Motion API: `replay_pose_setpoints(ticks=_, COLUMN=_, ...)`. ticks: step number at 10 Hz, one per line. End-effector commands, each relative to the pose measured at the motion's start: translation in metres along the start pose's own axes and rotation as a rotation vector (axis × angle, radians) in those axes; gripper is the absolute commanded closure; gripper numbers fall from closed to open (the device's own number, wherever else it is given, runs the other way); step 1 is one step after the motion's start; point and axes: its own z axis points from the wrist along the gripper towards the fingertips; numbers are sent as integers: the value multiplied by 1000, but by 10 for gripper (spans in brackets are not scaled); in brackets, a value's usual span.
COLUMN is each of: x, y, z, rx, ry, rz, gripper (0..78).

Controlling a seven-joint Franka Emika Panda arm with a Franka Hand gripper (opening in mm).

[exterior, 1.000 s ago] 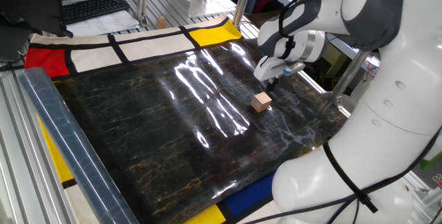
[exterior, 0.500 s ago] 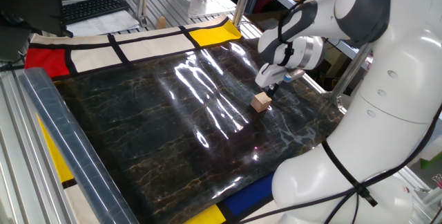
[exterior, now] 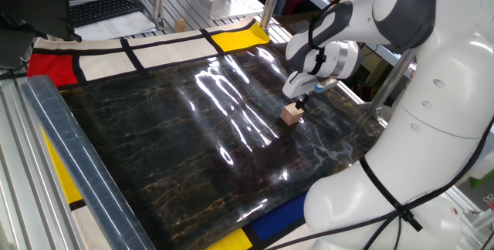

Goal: Hold a small block with the gripper and sweep it from left to right on the table

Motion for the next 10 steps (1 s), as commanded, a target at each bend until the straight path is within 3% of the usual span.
replay_pose_setpoints(ticks=1, x=-4, y=-5, z=6, rx=6, ry=-4, rz=7, gripper=776)
replay_pose_setpoints(ticks=10, x=-7, y=-7, z=3, rx=5, ry=-1, rz=-1, gripper=776)
